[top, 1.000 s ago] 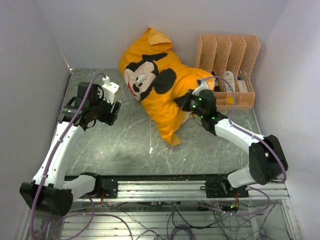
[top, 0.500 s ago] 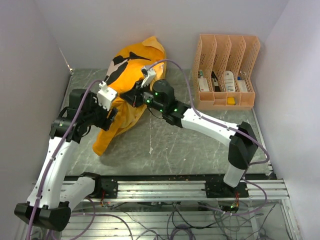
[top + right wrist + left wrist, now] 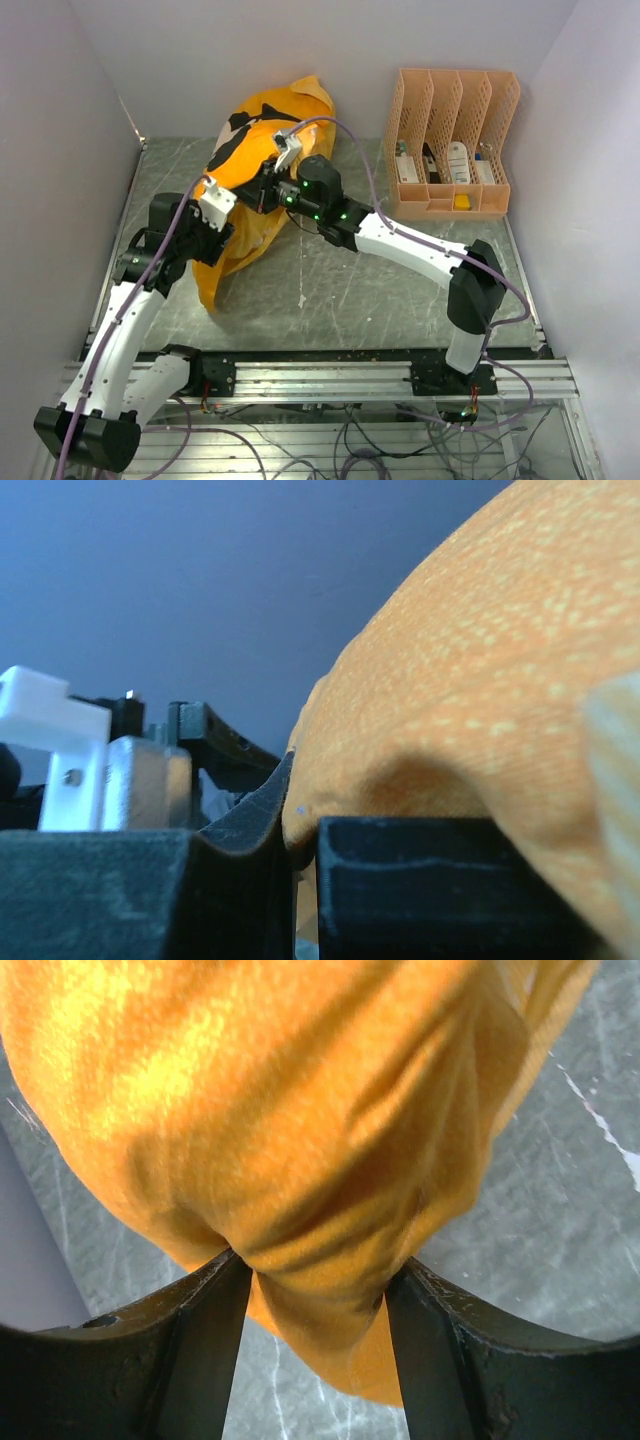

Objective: Remove the pillowcase from the pillow

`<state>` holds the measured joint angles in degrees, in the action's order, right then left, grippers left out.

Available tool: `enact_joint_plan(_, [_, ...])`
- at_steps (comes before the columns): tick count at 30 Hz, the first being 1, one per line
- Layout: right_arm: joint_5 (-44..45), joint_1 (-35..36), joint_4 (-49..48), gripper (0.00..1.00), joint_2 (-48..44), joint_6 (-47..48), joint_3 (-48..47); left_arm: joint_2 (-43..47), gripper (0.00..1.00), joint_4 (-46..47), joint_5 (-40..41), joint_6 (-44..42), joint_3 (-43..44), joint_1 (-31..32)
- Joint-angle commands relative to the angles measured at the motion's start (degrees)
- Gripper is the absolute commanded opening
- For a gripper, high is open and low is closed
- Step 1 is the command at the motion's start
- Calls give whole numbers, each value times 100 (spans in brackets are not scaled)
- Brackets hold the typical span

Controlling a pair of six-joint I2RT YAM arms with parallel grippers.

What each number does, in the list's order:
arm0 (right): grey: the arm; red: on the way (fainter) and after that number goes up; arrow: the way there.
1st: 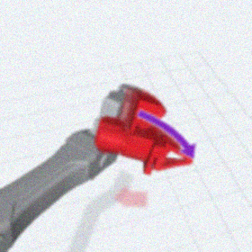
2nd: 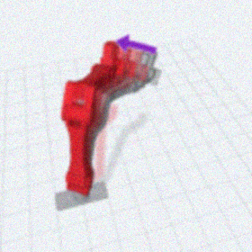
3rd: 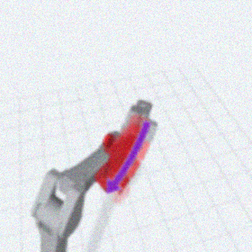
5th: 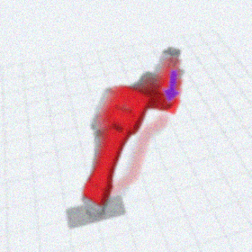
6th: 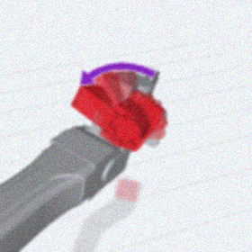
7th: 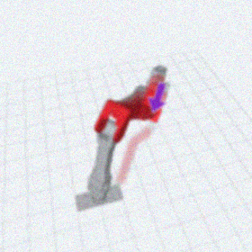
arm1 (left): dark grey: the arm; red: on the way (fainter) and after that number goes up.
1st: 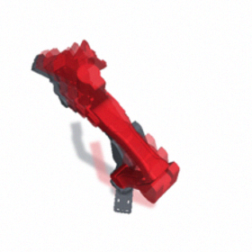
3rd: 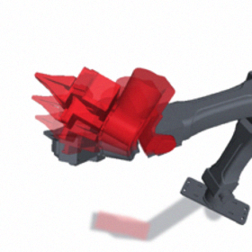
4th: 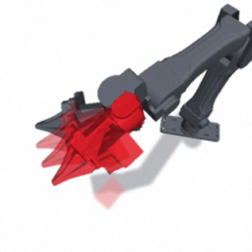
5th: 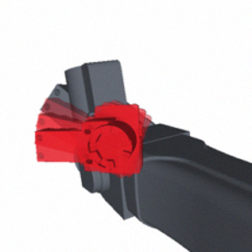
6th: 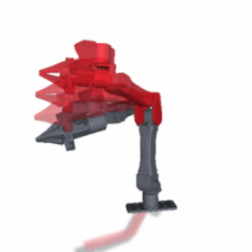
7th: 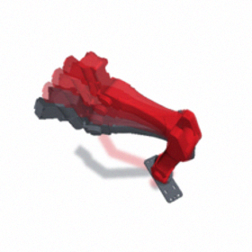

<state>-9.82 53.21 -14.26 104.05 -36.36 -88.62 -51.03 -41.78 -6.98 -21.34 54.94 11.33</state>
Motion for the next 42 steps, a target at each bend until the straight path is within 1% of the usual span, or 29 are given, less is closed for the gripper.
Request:
enact_joint_plan(1, [-469,56,-645,0,22,-197,-505,-200,66,1026,772,193,-181,-35])
enact_joint_plan(3, [-586,70,-589,0,36,-203,-625,-278,62,1441,1020,227,-269,-35])
enact_joint_plan(4, [-669,69,-610,0,28,-211,-654,-335,55,1618,1034,216,-306,-35])
enact_joint_plan(5, [-770,67,-641,0,20,-225,-666,-414,43,1719,1018,199,-286,-35])
enact_joint_plan(7, [-958,68,-621,0,-19,-148,-716,-662,12,1738,1030,191,-99,-35])
enact_joint_plan(8, [-1044,71,-489,0,-43,-21,-778,-799,8,1630,1040,188,100,-35])
enact_joint_plan(10, [-1208,29,-154,0,-138,313,-803,-970,7,1368,998,340,502,-35])
enact_joint_plan(12, [-1490,-149,-60,1,-365,470,-567,-986,7,1310,1023,386,767,-35])
enact_joint_plan(13, [-1728,-284,-111,10,-495,453,-388,-968,7,1346,1048,400,868,-35])
enact_joint_plan(15, [-2314,-587,-148,40,-800,479,-50,-957,7,1298,1076,346,1139,-35])
enact_joint_plan(16, [-2477,-725,-36,51,-959,574,103,-983,7,1235,1134,345,1342,-35])
enact_joint_plan(18, [-2428,-892,434,67,-1285,998,353,-1095,7,1023,1244,358,1846,-35])
enact_joint_plan(20, [-2050,-926,1036,81,-1561,1541,512,-1244,7,814,1336,376,2378,-35])
enact_joint_plan(22, [-1747,-958,1460,88,-1825,1871,687,-1417,7,598,1368,404,2947,-35])
enact_joint_plan(24, [-1406,-995,1642,92,-2174,2093,1016,-1561,7,399,1255,446,3354,-35])
enact_joint_plan(27, [-831,-1066,1702,93,-2737,2425,1653,-1722,7,104,1007,509,3876,-35])
enact_joint_plan(29, [-396,-1065,1718,94,-3087,2753,2022,-1782,7,-46,813,541,4146,-35])
enact_joint_plan(31, [20,-1065,1684,100,-3378,3182,2324,-1797,7,-146,605,556,4374,-35])
enact_joint_plan(33, [295,-1055,1593,100,-3579,3494,2548,-1800,7,-178,454,609,4562,-35])
enact_joint_plan(35, [385,-1058,1487,100,-3665,3712,2670,-1774,7,-194,321,631,4707,-35])
enact_joint_plan(38, [206,-1058,1135,100,-3643,4048,2876,-1762,7,-258,177,626,4913,-35])
enact_joint_plan(42, [609,-1053,563,100,-3277,4396,2944,-1703,7,-340,-2,559,5097,-35])
